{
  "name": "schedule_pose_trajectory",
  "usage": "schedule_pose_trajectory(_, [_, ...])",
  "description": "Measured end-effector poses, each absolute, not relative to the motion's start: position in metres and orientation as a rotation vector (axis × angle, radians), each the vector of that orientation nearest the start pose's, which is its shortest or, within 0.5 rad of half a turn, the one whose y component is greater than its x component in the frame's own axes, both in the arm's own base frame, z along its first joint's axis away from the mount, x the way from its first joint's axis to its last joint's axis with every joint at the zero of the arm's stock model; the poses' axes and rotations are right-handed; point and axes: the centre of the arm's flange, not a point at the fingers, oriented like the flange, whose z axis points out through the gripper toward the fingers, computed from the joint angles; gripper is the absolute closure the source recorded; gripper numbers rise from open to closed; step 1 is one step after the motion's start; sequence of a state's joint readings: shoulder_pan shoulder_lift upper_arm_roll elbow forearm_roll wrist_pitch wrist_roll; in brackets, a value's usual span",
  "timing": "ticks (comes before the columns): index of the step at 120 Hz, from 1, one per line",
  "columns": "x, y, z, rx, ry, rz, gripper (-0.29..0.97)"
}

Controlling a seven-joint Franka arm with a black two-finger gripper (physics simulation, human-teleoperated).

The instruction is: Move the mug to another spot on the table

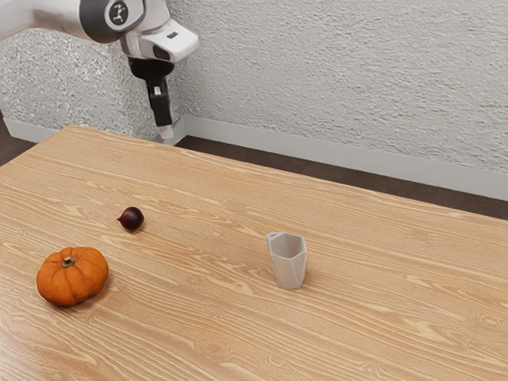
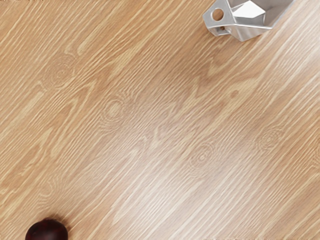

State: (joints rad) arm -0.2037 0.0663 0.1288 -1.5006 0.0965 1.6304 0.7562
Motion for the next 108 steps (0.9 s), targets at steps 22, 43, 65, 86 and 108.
schedule_pose_trajectory(22, [0.580,-0.036,0.620,-2.748,1.268,-0.016,0.00])
schedule_pose_trajectory(43, [0.581,-0.050,0.604,-2.713,1.369,0.033,0.00])
schedule_pose_trajectory(65, [0.598,-0.095,0.559,-2.499,1.772,0.127,0.00])
schedule_pose_trajectory(86, [0.626,-0.090,0.514,-2.328,2.092,0.097,0.00])
schedule_pose_trajectory(108, [0.649,-0.089,0.454,-2.164,2.377,0.072,0.00])
